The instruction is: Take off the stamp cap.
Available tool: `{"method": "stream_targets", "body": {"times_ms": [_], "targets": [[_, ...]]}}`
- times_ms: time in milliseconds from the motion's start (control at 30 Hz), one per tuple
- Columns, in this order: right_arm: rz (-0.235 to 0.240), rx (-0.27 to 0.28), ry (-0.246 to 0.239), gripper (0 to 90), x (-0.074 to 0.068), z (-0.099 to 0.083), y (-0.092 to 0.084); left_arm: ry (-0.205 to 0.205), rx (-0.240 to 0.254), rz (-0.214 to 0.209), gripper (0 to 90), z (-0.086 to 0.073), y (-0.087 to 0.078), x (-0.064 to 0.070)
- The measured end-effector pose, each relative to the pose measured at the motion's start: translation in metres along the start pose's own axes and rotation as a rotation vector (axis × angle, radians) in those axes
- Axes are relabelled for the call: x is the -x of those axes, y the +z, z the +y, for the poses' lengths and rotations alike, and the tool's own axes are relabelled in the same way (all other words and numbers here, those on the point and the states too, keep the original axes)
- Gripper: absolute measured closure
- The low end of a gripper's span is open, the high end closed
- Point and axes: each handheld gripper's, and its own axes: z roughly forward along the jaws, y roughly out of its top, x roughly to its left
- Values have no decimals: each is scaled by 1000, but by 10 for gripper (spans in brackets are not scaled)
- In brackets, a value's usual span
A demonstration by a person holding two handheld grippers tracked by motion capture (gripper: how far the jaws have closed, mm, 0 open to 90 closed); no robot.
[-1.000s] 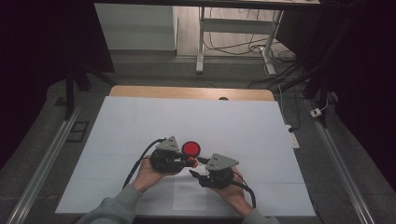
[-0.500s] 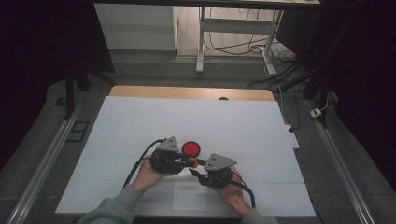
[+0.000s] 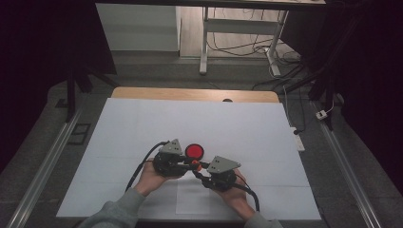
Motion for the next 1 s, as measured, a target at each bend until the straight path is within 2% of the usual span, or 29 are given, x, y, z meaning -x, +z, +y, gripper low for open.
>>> {"method": "stream_targets", "body": {"times_ms": [1000], "targets": [[-17,1,-10,644,-2,-1,0,-4,-4,1,720,0,0,0]]}}
